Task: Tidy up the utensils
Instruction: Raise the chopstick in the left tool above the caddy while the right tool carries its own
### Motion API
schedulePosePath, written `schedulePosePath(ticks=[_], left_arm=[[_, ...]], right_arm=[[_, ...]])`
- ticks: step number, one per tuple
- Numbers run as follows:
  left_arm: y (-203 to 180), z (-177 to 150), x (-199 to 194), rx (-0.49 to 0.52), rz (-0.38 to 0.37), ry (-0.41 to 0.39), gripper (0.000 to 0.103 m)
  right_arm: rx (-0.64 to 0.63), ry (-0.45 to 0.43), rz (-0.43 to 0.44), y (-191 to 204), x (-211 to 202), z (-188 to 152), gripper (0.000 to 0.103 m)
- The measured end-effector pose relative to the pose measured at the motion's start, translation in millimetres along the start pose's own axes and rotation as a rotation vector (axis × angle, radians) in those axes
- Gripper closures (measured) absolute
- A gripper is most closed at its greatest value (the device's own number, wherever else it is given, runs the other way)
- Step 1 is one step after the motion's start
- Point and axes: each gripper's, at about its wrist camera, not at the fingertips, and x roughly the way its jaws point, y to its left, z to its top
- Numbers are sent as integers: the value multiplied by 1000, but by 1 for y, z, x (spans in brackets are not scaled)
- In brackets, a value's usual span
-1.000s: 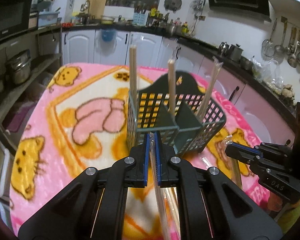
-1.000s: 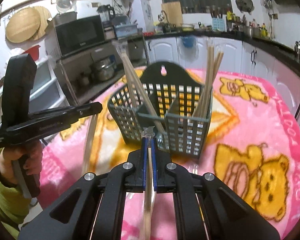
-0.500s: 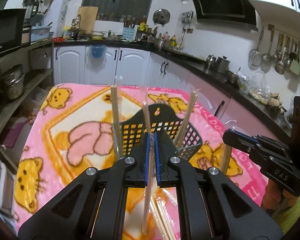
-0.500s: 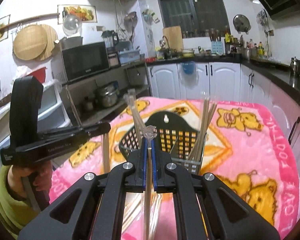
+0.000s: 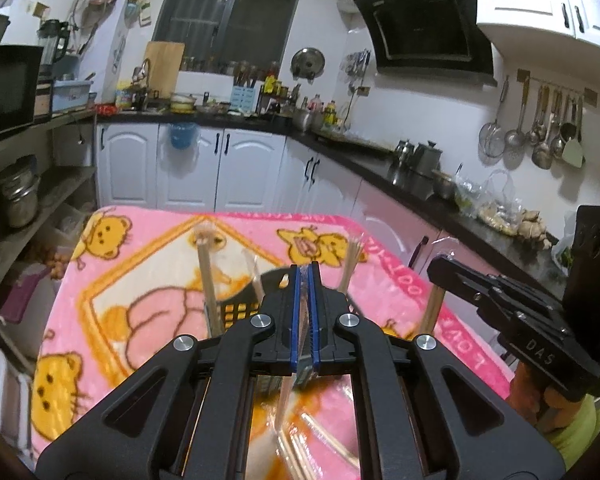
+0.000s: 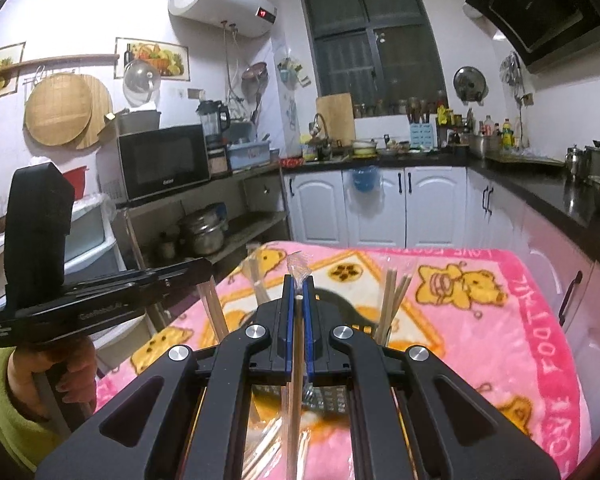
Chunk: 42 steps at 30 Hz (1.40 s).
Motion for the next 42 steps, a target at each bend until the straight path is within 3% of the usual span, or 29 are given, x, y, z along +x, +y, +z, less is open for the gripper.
schedulePosePath(ticks=[15,24,42], left_arm=[[-10,40,-20,25,-14,-119,101],[-6,60,-26,35,18,-183,101],[29,52,-1,-16,90,-183,101]], right_arm=[[-29,-127,-14,3,-8,43,99],[-45,-201,-6,6,-6,69,99],[-42,-220,-18,4,35,70,98]])
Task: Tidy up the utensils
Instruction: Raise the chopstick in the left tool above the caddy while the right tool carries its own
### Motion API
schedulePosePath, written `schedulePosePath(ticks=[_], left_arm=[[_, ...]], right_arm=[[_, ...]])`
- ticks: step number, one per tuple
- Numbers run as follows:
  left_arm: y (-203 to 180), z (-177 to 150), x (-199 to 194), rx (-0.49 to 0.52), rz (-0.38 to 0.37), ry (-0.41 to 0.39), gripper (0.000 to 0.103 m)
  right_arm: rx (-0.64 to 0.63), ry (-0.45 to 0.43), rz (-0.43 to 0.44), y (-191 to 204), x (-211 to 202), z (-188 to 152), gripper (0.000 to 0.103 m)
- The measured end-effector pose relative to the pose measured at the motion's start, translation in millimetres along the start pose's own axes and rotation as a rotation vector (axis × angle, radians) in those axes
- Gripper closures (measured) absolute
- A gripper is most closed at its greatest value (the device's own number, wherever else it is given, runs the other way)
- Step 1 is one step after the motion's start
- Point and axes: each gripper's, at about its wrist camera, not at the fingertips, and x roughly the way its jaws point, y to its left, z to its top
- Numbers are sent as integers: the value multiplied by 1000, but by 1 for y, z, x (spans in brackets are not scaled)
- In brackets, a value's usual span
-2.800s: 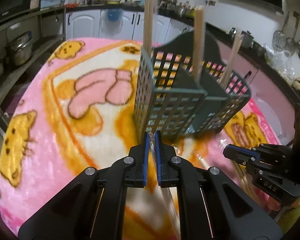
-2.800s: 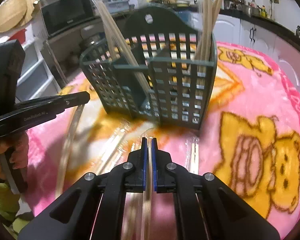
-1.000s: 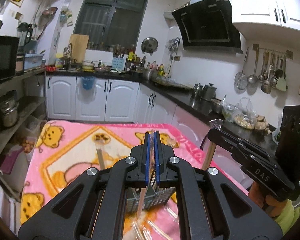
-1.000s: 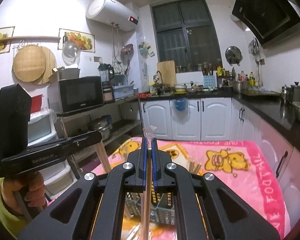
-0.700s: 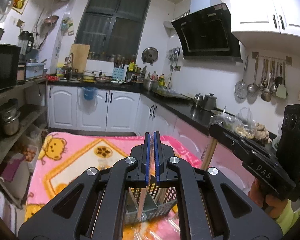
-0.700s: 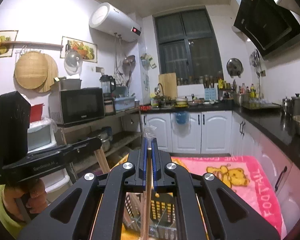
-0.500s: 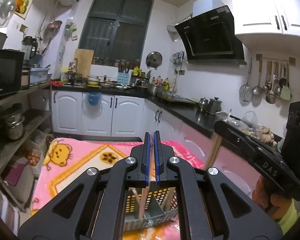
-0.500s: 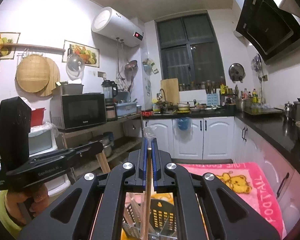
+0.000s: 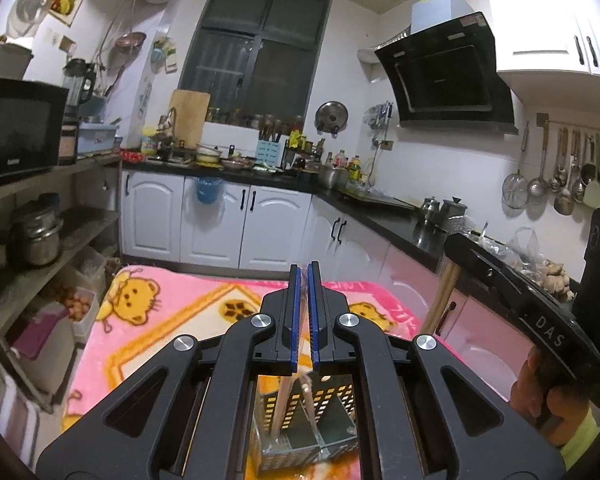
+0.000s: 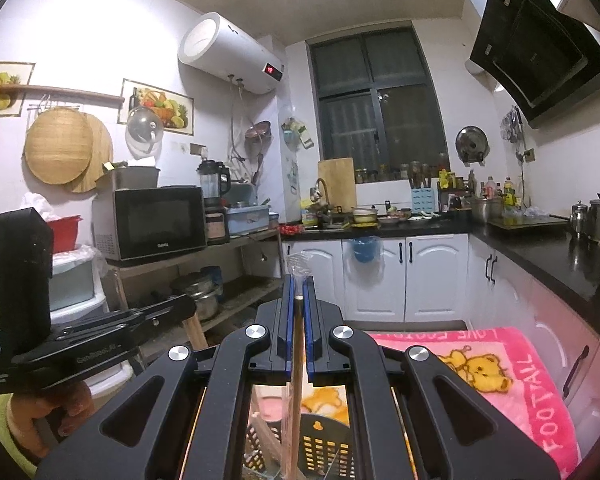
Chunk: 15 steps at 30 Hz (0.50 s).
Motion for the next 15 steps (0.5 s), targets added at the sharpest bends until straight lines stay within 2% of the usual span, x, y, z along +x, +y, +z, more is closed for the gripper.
schedulePosePath(ticks=[8,15], left_arm=[[13,-14,16,-37,2,40,101],[16,-26,24,-51,0,64,101]], right_arm=[[-41,1,-49,-1,17,-20,98],[-35,7,-49,-3,30,-34,98]])
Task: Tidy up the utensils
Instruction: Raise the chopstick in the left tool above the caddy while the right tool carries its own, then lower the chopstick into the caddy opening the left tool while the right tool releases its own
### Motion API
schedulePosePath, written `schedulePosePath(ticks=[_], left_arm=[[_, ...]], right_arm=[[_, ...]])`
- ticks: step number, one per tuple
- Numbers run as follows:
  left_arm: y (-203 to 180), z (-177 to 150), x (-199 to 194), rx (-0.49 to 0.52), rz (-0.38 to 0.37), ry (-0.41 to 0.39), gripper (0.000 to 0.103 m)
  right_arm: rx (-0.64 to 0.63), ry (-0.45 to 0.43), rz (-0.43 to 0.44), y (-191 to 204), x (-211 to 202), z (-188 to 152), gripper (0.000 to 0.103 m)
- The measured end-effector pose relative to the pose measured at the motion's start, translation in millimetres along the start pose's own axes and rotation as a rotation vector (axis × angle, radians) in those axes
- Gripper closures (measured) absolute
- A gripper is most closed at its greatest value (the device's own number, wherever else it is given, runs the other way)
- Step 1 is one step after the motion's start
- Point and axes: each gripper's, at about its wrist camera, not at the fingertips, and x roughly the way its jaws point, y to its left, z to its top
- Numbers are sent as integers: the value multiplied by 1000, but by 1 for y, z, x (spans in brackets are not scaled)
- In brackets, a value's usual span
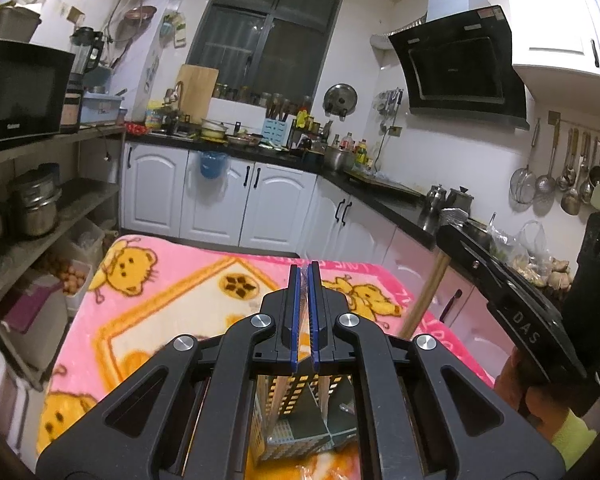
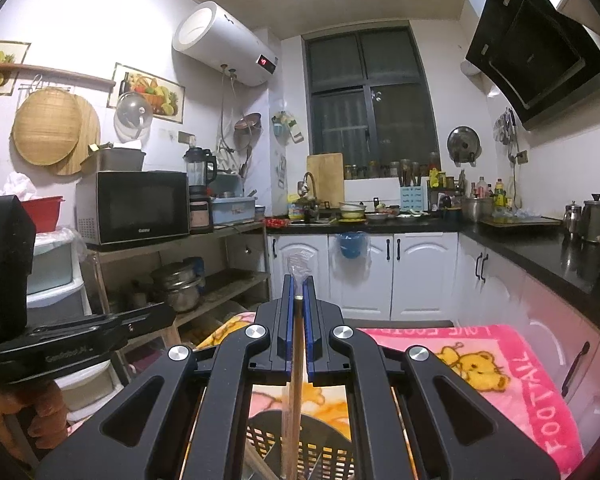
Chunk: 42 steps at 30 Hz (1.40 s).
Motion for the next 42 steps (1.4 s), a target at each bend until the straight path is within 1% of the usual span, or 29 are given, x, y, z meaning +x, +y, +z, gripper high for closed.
schedulePosePath(ticks=[6,17,25,27,32,37,42], left_arm=[[4,-9,6,-7,-1,21,101],[8,-15,10,-14,5,40,101],[13,-20,12,-37,14,52,101],[15,-20,12,-41,16,53,101],[16,-21,13,-49,20,59,101],[16,-24,11,-56,22,65,101],[15,-27,9,-57,22,69,92]], right_arm=[[-28,11,-24,4,11,-11,98],[-34,34,-48,4,21,-28,98],[-5,69,-64,-2,24,-39,98],[8,80,-67,-5,23,-41,97],[41,98,-68,-12,20,-45,88],[50,111,-67,-14,14,-47,82],[50,136,-64,-15,10,-50,78]])
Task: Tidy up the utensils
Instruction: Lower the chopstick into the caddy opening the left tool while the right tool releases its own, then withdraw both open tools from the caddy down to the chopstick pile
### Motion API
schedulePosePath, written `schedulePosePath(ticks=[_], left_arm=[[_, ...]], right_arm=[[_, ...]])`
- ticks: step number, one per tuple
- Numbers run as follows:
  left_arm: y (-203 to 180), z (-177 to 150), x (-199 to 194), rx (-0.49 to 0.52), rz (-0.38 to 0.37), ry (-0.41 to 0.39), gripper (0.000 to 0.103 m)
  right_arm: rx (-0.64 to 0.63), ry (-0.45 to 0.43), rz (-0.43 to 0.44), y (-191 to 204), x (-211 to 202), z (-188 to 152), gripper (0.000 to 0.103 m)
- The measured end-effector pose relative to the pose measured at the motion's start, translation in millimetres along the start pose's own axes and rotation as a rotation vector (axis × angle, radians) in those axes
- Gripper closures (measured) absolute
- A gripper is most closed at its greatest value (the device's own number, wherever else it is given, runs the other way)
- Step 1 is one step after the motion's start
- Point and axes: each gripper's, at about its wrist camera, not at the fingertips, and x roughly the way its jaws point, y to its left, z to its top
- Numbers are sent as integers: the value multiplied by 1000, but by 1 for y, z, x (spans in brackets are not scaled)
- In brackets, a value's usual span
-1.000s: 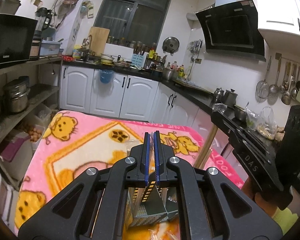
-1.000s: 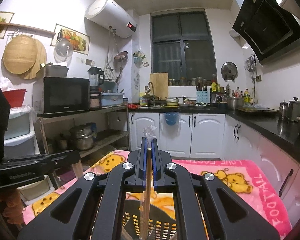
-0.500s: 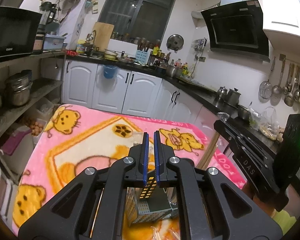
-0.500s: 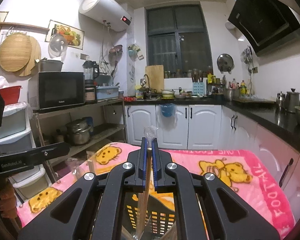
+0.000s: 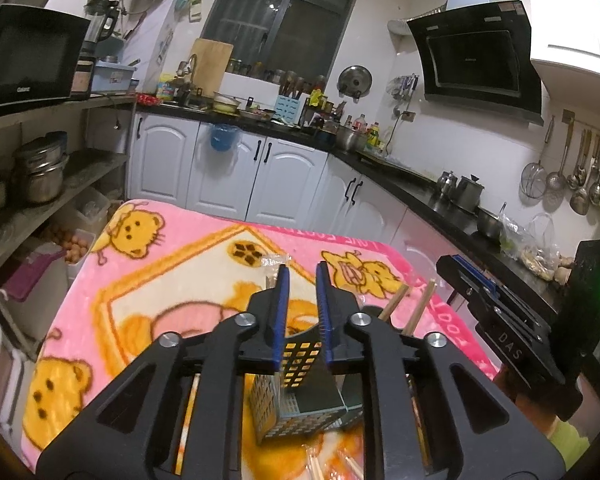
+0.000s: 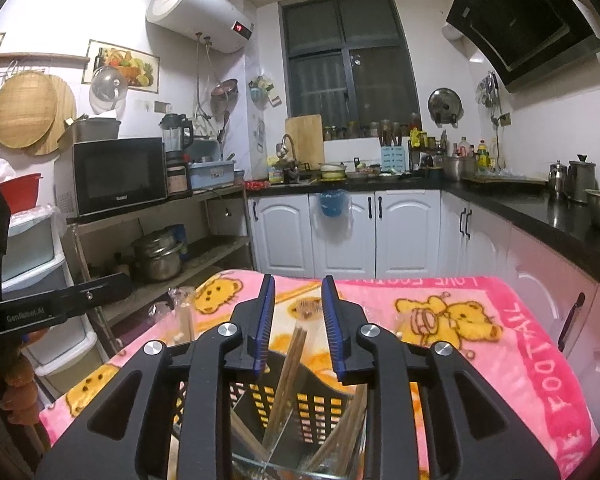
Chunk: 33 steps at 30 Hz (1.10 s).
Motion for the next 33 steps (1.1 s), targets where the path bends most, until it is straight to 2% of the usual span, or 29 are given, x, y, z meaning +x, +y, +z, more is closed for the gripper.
schedulePosePath(ticks=[8,16,20,33], left_arm=[[2,-3,-3,-5,3,5,79],[6,-11,-8,-12,8,14,60],[7,-15,-11,-18,10,15,55],[8,-27,-19,-16,29,24,26]], right_arm=[[3,56,-4,0,-5,-9,74],[5,113,0,2,-9,-17,71],[4,126,2,2,-12,-20,69],[12,162,3,-2,-23,-34,63]])
